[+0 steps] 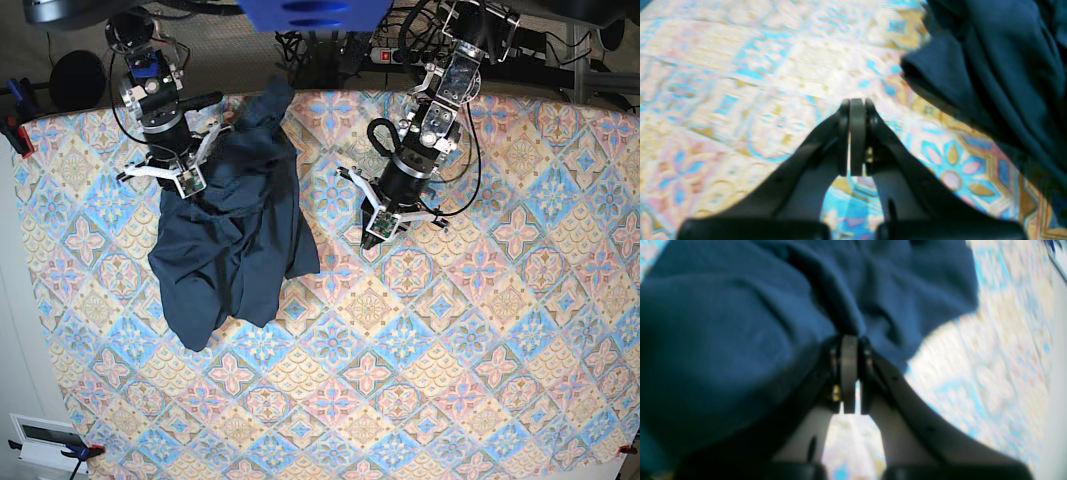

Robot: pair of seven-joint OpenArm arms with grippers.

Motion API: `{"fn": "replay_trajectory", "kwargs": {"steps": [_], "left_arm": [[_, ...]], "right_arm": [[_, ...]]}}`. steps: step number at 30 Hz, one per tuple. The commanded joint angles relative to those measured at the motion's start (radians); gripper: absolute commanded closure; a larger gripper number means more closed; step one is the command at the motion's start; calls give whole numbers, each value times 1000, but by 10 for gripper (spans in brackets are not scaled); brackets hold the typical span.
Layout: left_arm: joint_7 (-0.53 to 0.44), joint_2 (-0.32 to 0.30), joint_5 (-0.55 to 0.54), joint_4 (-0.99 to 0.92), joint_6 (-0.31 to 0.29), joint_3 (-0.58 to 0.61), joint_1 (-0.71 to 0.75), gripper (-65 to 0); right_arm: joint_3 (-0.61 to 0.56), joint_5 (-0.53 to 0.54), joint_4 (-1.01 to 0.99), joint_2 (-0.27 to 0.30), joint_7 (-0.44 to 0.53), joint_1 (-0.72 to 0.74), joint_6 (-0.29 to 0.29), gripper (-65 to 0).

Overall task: Layout the t-shirt on the table in an organized manner, then fold the t-shirt properly
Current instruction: 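Release the t-shirt with both grippers and regrasp new edges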

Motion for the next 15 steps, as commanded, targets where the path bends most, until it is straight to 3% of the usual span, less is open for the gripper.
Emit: {"fn": "replay_trajectory", "kwargs": {"steps": [1, 5, 9, 15], "left_arm": [[-25, 11, 6, -3, 3, 6, -24, 0], [-22, 65, 11, -41, 3, 26, -49, 0], [50, 105, 11, -41, 3, 54, -90, 0], [104, 131, 11, -63, 3, 63, -149, -27]], "right_arm": [[32, -5, 18, 6, 28, 11, -9, -7], [143, -5, 17, -49, 25, 9, -9, -7], [304, -5, 12, -134, 25, 9, -9, -7], [442, -5, 8, -152, 25, 3, -9, -7]]}}
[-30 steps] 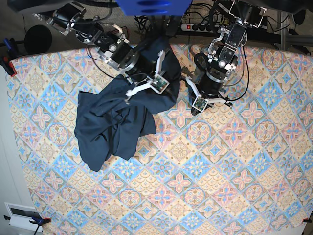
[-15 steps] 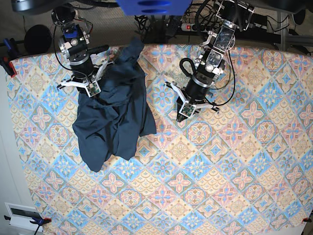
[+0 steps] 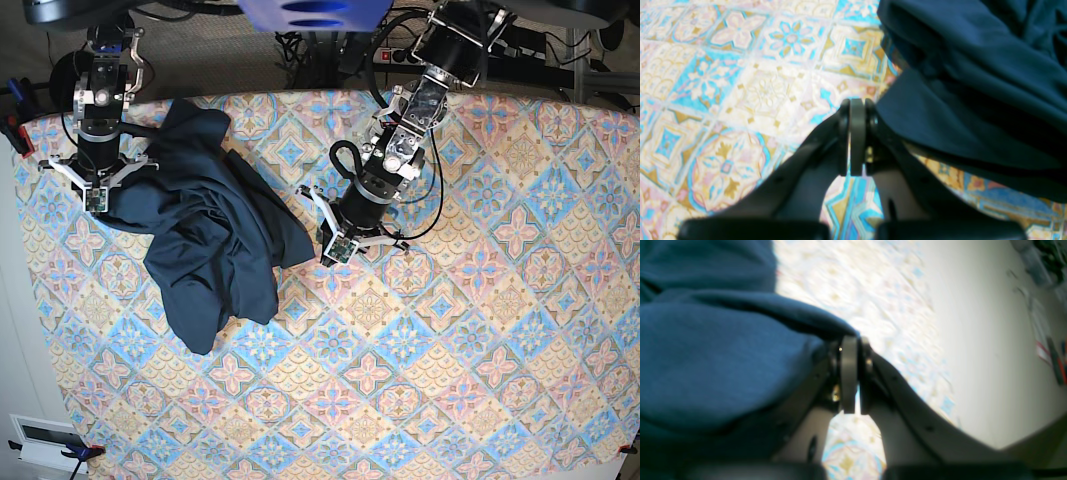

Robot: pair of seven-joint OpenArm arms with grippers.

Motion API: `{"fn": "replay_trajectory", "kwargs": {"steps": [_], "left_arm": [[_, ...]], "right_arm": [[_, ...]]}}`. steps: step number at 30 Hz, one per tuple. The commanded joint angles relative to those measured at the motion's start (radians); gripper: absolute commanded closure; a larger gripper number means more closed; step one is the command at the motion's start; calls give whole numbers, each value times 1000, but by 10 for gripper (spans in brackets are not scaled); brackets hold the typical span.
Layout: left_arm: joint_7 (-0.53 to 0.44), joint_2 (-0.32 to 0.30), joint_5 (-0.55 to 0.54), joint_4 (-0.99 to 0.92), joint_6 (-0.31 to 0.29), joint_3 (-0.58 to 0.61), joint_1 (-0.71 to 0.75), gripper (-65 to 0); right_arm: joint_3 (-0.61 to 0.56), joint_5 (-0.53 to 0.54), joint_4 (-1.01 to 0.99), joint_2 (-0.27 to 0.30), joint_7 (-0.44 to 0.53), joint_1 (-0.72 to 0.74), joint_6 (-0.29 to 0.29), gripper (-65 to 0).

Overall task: Layout the t-shirt on the table in an organized manner, then fold the t-shirt properly
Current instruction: 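Release the t-shirt with both grippers and regrasp new edges, then pull the t-shirt with the left gripper toward the left arm's side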

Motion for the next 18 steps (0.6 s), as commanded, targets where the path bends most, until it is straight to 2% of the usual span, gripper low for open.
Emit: {"fn": "replay_trajectory", "kwargs": {"steps": [1, 5, 7, 11, 14, 18], "left_arm": [[-19, 2, 5, -6, 5, -1, -23, -55], [-19, 3, 5, -58, 5, 3, -42, -180], [-16, 2, 5, -61, 5, 46, -43, -245], [61, -4, 49, -40, 5, 142, -42, -357], [79, -4, 114, -34, 5, 189, -35, -402], [79, -4, 163, -91, 5, 212, -65, -407]], "right_arm": [[18, 0, 16, 10, 26, 6, -5, -7], [27, 0, 11, 10, 26, 6, -4, -7], [22, 0, 10, 10, 26, 6, -4, -7], [19, 0, 10, 10, 26, 7, -4, -7], [19, 0, 10, 10, 26, 9, -4, -7], [18, 1, 10, 10, 24, 9, -4, -7]]}}
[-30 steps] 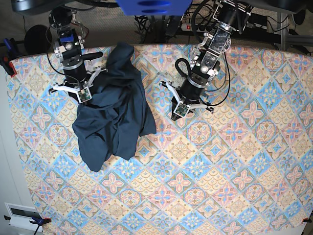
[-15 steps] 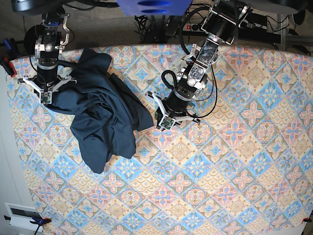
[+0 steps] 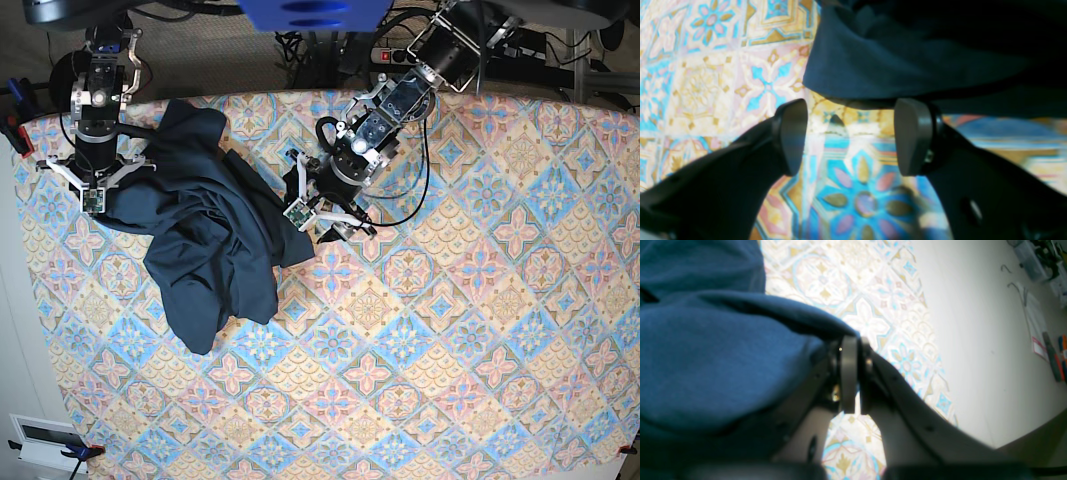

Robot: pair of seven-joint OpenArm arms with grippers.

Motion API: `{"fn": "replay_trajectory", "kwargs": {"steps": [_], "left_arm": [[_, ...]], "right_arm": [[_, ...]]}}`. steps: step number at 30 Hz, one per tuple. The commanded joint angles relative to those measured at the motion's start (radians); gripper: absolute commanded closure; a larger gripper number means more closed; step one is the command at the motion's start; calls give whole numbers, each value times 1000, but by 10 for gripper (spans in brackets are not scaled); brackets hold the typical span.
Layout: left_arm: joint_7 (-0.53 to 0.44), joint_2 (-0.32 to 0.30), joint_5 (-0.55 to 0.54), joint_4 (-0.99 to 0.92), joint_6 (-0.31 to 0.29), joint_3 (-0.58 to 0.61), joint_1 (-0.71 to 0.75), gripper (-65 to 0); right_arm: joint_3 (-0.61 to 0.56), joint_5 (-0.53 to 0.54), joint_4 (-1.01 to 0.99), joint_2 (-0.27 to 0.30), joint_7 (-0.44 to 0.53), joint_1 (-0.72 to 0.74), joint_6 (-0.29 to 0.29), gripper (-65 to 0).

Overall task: Layout the t-shirt on the table in an organized manner, then fold the t-shirt properly
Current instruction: 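Pull the t-shirt with the left gripper toward the left arm's side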

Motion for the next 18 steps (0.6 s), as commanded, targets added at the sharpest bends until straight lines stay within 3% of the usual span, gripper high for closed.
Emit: {"fn": "replay_trajectory", "kwargs": {"steps": [1, 7, 14, 16, 18], "left_arm": [[-16, 7, 14, -8, 9, -5, -32, -407], [-17, 58, 14, -132, 9, 17, -128, -404], [-19, 158, 16, -324, 8, 69, -259, -396], [-19, 168, 16, -399, 8, 118, -296, -344], [-20, 182, 16, -433, 8, 155, -325, -213]], "right_arm": [[5, -3, 16, 12, 19, 3, -9, -7], [5, 0, 16, 12, -3, 3, -6, -7], [-41, 0, 16, 12, -3, 3, -6, -7], [-43, 0, 16, 12, -3, 3, -6, -7], [-43, 0, 16, 12, -3, 3, -6, -7]]}}
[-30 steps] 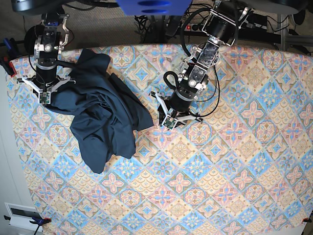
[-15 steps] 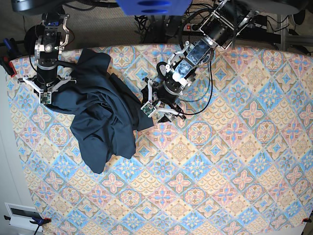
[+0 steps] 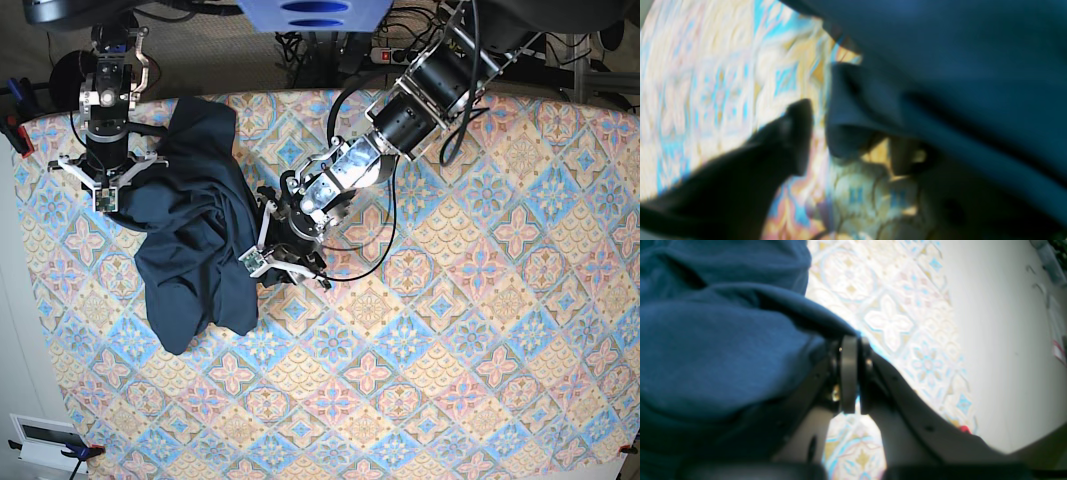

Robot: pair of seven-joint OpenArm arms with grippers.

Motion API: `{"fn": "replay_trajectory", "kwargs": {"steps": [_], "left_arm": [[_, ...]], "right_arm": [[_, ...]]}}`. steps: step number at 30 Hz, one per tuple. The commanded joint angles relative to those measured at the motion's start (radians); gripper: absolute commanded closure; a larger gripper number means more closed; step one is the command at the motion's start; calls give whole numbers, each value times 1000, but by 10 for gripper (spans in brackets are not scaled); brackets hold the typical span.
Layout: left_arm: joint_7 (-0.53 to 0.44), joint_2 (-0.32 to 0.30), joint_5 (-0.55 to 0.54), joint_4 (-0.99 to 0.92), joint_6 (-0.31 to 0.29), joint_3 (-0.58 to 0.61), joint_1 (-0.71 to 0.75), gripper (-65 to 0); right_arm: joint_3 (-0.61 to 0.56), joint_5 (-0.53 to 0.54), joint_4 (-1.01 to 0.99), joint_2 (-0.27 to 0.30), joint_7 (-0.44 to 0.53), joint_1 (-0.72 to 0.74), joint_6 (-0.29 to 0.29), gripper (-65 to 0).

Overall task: Layout the t-shirt on the table in an organized manner, then fold the t-shirt properly
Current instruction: 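Pull the t-shirt with the left gripper toward the left arm's side, then grasp the t-shirt edge with both grippers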

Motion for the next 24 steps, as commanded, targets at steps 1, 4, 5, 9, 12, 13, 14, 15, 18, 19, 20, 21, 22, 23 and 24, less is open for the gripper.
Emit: {"fn": "replay_trajectory", "kwargs": {"steps": [1, 4, 5, 9, 12, 13, 14, 15, 18, 19, 20, 21, 22, 23, 24], "left_arm": [[19, 9, 2, 15, -1, -5, -4, -130], [25, 4, 2, 114, 3, -65, 4, 0], [25, -2, 2, 157, 3, -106, 24, 0], [25, -80, 2, 400, 3, -283, 119, 0], [25, -134, 2, 568, 3, -396, 191, 0], [25, -146, 2, 628, 3, -427, 217, 0], [26, -163, 2, 690, 3, -456, 245, 0], [26, -178, 2, 735, 3, -474, 269, 0], [26, -244, 2, 878, 3, -516, 363, 0], [26, -266, 2, 915, 3, -525, 398, 0], [26, -287, 2, 944, 3, -533, 433, 0], [26, -312, 2, 967, 2, -542, 484, 0], [26, -333, 2, 977, 2, -550, 527, 0], [26, -358, 2, 979, 2, -553, 565, 0], [26, -379, 2, 977, 2, -554, 596, 0]], "right_arm": [[10, -6, 16, 11, 24, 3, -6, -7], [14, -6, 16, 11, 24, 5, -6, -7], [14, -6, 16, 13, 24, 5, -6, -7], [20, -9, 16, 13, 22, 7, -6, -7], [57, -9, 14, 13, 22, 7, -6, -7], [65, -5, 14, 13, 22, 7, -6, -7], [66, -5, 14, 13, 22, 7, -6, -7], [63, -5, 14, 13, 22, 7, -6, -7], [56, -5, 14, 13, 21, 7, -6, -7], [52, -5, 14, 13, 21, 7, -4, -7], [42, -5, 14, 13, 21, 7, -4, -7], [25, -5, 14, 13, 21, 7, -4, -7], [5, -5, 16, 13, 21, 5, -4, -7], [-20, -5, 16, 14, 22, 5, -4, -7], [-47, -5, 16, 14, 22, 5, -4, -7]]}}
